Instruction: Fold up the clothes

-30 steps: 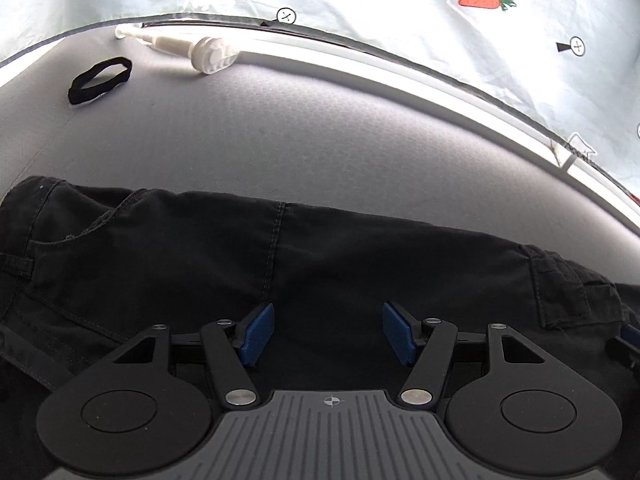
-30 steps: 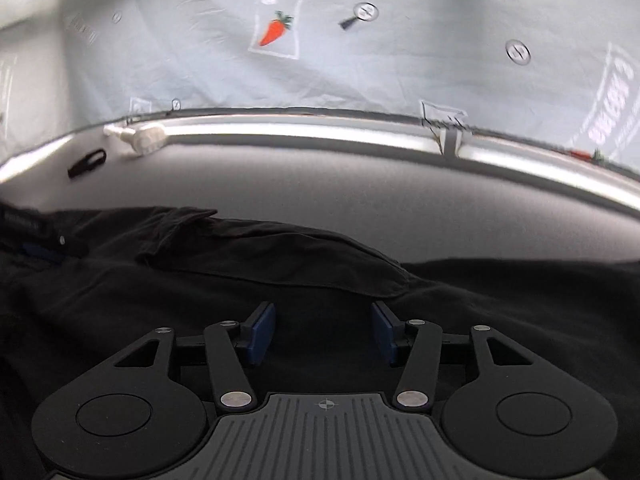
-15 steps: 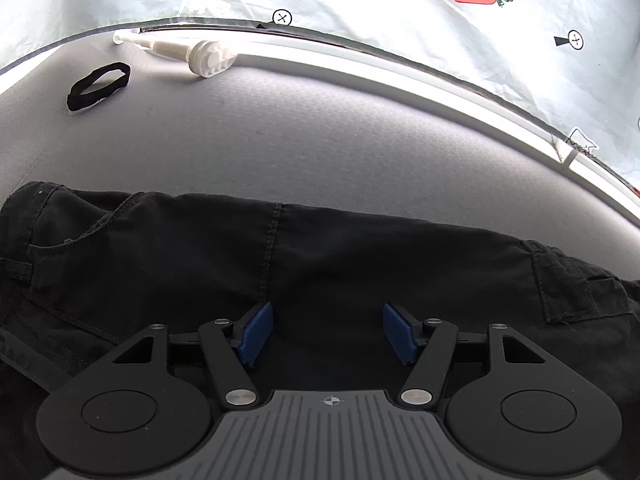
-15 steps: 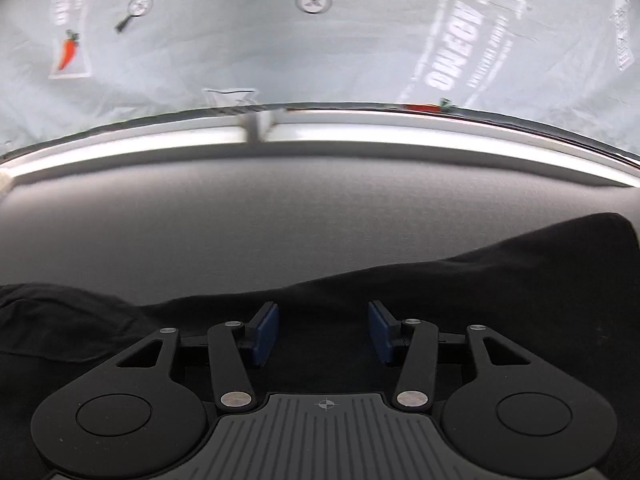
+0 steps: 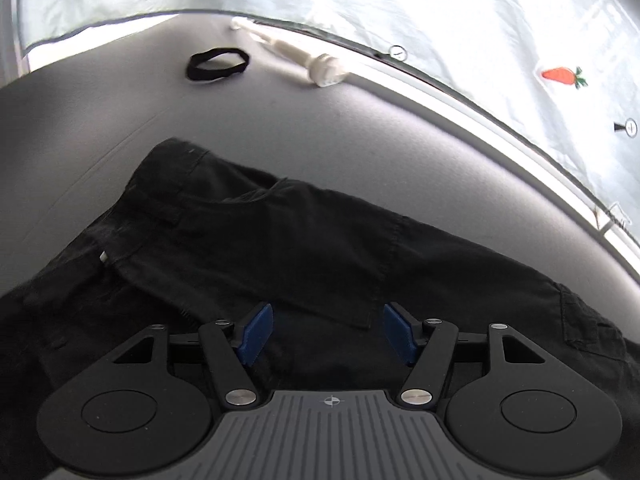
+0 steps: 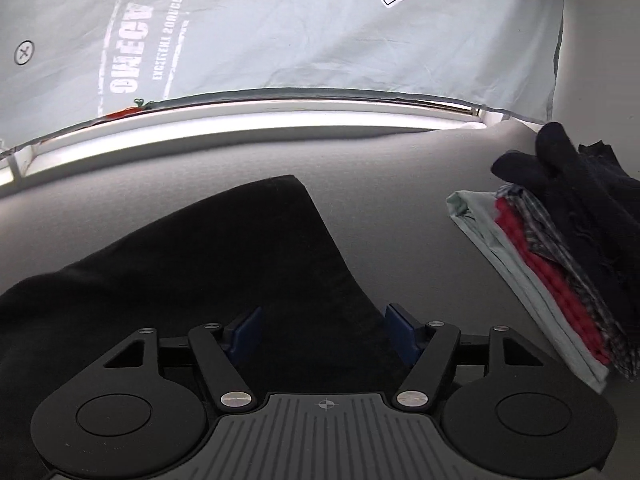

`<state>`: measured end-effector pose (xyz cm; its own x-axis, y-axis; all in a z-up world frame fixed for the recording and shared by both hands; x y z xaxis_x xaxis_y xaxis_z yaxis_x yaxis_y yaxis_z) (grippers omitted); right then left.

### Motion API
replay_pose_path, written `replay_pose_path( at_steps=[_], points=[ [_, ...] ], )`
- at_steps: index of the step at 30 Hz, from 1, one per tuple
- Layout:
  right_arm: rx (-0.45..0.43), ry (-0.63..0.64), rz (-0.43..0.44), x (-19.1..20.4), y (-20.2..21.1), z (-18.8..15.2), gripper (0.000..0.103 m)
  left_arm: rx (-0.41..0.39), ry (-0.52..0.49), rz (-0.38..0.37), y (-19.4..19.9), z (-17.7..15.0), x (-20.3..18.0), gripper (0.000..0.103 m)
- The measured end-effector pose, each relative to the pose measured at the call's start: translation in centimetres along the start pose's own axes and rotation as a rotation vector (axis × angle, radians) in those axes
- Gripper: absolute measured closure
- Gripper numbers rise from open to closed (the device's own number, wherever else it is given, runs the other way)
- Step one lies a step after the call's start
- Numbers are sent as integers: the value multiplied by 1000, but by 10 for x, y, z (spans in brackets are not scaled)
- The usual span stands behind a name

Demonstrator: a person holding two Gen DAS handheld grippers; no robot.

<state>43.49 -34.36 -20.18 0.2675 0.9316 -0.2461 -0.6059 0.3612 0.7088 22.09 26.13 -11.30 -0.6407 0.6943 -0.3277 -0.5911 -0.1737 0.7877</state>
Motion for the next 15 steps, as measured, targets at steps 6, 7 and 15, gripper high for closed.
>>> replay_pose_path(
  at_steps=[6, 7, 15],
  points=[
    [-103, 271, 127, 72, 65, -41, 7, 6, 74, 106, 29, -40, 27, 36],
    [-92, 290, 165, 81, 68, -49, 6, 18, 107, 107, 30, -46, 33, 36],
    [-14, 230, 160, 68, 60, -57, 5, 6, 265, 122, 60, -65, 60, 36]
  ],
)
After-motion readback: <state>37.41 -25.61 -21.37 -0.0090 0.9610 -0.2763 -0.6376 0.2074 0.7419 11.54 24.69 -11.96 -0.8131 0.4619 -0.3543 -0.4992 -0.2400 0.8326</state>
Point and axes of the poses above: each gripper's, at about its wrist camera, not at the fingertips, and y roughly against the way its jaws point, x to its left, z to its top, the point moved 2 cm from there along -y, roughly the way its jaws point, and after that the axes turned 7 degrees about y, right-handed, at the moved point
